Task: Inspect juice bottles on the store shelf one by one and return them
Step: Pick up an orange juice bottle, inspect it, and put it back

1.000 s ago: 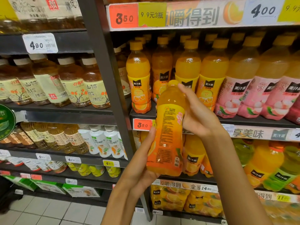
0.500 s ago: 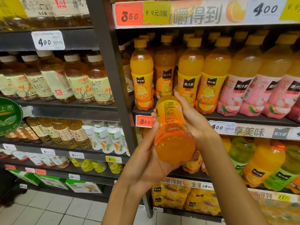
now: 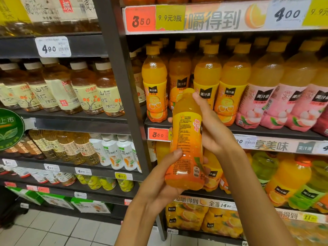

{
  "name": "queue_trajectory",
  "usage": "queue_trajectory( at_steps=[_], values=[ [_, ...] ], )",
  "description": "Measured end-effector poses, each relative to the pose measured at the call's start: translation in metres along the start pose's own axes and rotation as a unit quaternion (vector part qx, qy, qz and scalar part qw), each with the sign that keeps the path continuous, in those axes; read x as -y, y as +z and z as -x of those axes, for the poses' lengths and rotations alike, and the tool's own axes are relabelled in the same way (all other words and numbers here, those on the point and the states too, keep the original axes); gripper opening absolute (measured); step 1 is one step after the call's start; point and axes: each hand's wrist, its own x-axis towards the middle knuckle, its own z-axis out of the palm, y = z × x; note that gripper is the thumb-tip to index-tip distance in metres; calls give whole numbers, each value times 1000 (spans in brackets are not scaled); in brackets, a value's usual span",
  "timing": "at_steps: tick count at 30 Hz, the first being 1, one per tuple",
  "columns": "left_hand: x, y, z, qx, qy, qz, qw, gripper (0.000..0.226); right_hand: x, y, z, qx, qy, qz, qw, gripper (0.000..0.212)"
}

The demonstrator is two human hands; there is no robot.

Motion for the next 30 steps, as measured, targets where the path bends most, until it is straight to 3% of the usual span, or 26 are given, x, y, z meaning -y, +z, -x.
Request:
queue_trajectory(
  at_steps=[3, 6, 8, 12, 16, 19, 21, 24, 30],
  values=[
    [1, -3, -1, -18, 0, -67, 998, 57, 2, -1, 4, 24, -29, 62, 997, 40],
    [2, -6, -2, -70, -4, -163, 984, 47, 2, -1, 8, 35, -62, 41, 997, 39],
    [0, -10, -2, -96, 14, -236, 967, 42, 2, -1, 12, 39, -95, 30, 994, 39],
    [-5, -7, -5, -106, 90, -381, 914, 55, 4, 1, 18, 27, -174, 67, 982, 37],
    [-1, -6, -9, -119, 151, -398, 897, 57, 3, 1, 22, 59, -225, 83, 969, 51],
    [0, -8, -8, -115, 178, -402, 891, 57, 2, -5, 26, 115, -217, 50, 968, 81],
    [-3, -9, -8, -105, 187, -406, 888, 56, 3, -7, 28, 161, -216, 21, 963, 89],
    [-3, -12, -11, -98, 187, -410, 887, 57, 6, -4, 30, 189, -215, 18, 958, 77],
    [11, -17, -20, -152, 234, -406, 870, 82, 4, -2, 37, 135, -261, 79, 953, 55]
  ],
)
